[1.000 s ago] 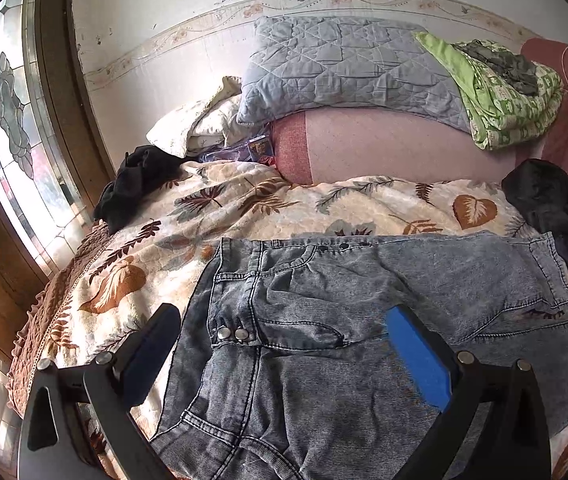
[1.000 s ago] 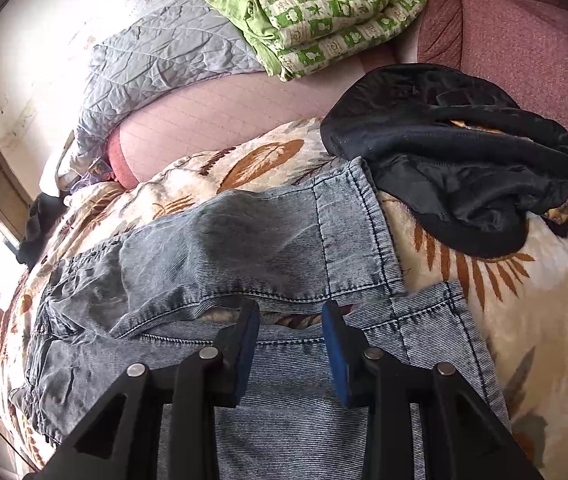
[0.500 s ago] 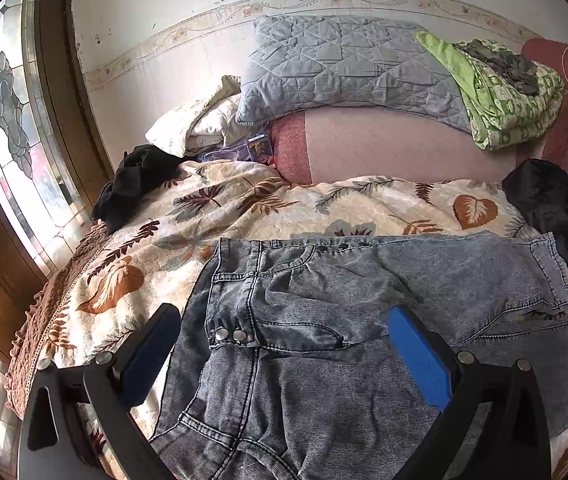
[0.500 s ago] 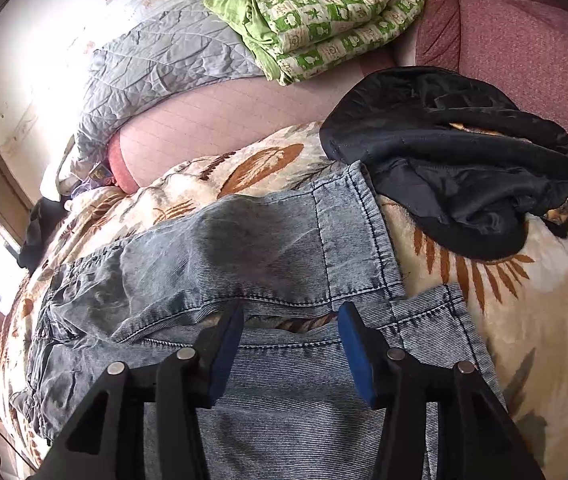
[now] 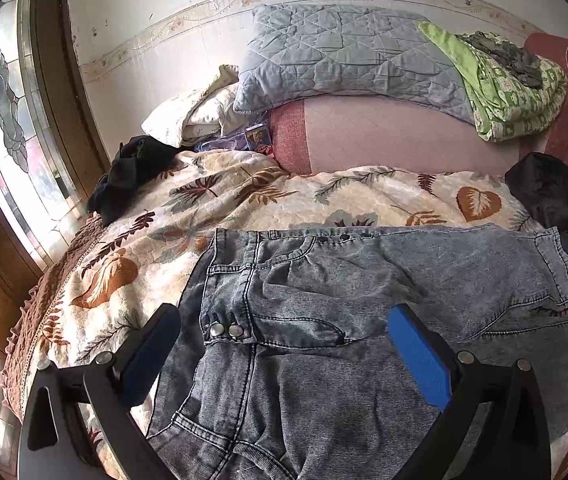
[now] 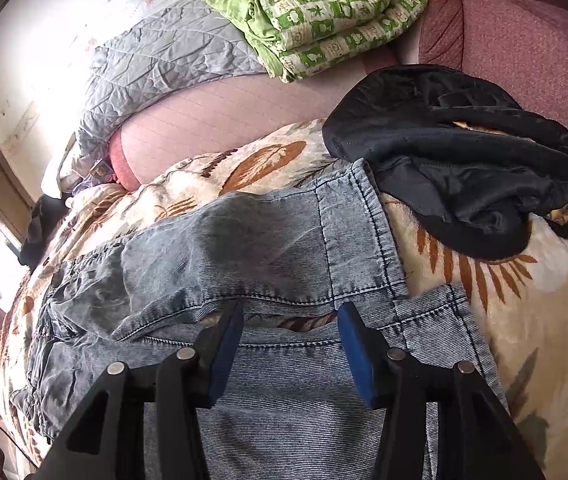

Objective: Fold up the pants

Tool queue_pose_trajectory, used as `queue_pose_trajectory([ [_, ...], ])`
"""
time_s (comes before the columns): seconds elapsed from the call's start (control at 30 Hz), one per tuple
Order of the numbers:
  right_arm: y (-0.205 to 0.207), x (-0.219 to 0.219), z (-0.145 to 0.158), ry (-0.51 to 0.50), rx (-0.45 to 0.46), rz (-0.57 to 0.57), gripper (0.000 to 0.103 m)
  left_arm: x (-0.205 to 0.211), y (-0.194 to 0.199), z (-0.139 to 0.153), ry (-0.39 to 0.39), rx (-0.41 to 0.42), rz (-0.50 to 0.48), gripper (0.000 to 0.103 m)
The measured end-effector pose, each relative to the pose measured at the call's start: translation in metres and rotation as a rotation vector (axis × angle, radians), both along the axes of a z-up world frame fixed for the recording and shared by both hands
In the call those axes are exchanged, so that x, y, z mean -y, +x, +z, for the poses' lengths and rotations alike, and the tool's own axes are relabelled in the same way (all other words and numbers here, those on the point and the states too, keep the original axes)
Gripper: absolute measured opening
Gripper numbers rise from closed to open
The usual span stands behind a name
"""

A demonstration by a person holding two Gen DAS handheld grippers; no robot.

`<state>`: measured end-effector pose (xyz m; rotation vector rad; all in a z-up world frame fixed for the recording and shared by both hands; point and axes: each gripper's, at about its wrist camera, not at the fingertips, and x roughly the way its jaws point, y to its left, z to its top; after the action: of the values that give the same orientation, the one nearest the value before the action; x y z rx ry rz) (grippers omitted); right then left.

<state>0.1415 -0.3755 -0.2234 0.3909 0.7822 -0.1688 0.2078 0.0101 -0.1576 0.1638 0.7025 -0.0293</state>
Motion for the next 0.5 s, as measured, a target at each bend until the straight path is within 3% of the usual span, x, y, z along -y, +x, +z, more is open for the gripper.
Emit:
queue_pose_trajectory([
  [0.17,0.001,0.006,-0.001,0.013,-0.005,0.003,0.053,-0.021,0.026,-0.019,0.005,-0.074,0.038,0.103],
  [0.3,0.008,0.031,0.000,0.094,0.010,-0.008,0.053,-0.055,0.059,-0.026,0.022,-0.118,0.118,0.103],
  [0.5,0.056,0.083,0.004,0.214,0.044,-0.042,0.053,-0.098,0.118,-0.029,0.018,-0.174,0.216,0.103],
])
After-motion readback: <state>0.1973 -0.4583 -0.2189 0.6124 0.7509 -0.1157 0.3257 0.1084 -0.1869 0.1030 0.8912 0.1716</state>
